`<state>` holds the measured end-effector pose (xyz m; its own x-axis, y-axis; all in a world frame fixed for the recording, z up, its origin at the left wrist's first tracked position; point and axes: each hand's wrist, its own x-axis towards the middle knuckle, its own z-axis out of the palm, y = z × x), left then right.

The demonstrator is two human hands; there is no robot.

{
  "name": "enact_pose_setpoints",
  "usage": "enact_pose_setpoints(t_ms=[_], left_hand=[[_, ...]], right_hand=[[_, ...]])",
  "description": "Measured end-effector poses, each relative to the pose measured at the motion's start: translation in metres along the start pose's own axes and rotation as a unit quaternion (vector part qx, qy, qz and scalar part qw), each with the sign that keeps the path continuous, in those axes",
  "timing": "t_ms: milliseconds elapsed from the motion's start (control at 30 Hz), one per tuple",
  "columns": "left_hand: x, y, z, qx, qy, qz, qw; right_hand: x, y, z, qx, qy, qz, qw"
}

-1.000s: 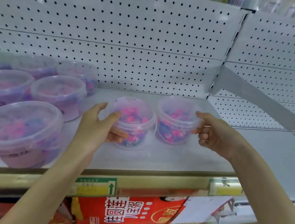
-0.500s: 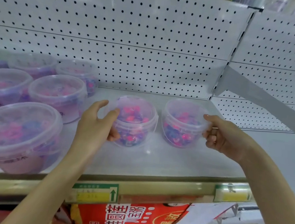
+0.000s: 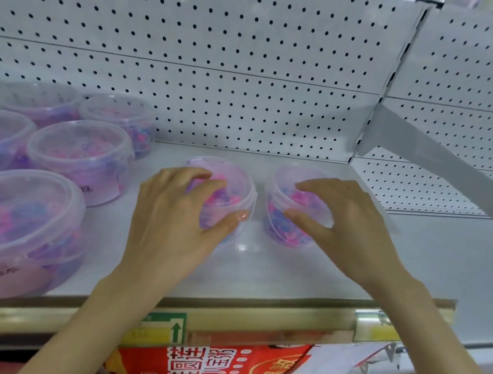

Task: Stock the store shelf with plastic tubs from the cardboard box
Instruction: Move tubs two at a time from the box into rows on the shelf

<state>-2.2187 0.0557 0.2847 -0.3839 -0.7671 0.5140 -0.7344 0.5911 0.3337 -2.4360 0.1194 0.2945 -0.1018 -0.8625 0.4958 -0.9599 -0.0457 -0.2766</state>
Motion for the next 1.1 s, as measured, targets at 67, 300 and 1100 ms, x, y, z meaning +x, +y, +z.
enact_pose_setpoints(t_ms=[67,300,1100], left_hand=[[0.001,-0.001,0.0,0.008,-0.008,-0.003,1.0],[0.037,-0.029,-0.029,-0.006,-0.184,0.07,0.98],[0.132,-0.056,-0.022,0.103,-0.33,0.074,0.935]], right_hand=[[0.0,0.001,0.006,-0.049,0.013,-0.022,0.998],[0.023,0.028,-0.024,0.065,-0.172,-0.045,0.982],[0.085,0.01,0.007,0.072,-0.186,0.003,0.98]])
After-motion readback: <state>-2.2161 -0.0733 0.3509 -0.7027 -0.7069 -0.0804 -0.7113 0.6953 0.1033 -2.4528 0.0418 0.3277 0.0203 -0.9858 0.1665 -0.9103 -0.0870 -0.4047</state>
